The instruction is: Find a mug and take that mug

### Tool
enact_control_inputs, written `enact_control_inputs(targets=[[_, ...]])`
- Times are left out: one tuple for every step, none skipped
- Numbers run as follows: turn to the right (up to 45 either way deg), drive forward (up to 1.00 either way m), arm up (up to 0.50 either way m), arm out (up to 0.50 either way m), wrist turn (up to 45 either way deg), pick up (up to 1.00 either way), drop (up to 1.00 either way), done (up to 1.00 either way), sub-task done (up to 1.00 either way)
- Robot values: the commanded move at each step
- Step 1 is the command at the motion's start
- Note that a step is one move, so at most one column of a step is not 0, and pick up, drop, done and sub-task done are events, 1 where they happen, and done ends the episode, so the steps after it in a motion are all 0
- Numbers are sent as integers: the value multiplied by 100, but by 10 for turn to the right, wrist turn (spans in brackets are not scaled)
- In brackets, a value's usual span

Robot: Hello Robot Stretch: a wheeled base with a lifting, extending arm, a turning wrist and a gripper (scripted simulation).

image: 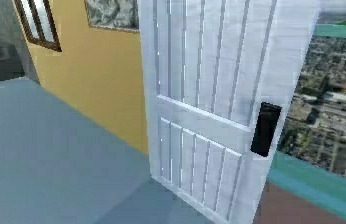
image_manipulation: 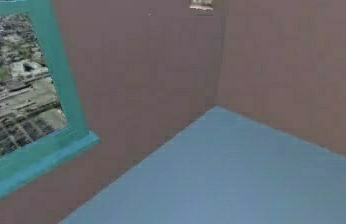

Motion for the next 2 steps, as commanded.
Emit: enact_control_inputs(targets=[[-450, 0, 0, 0, 0, 0, 0, 0, 0], [-30, 0, 0, 0, 0, 0, 0, 0, 0]])
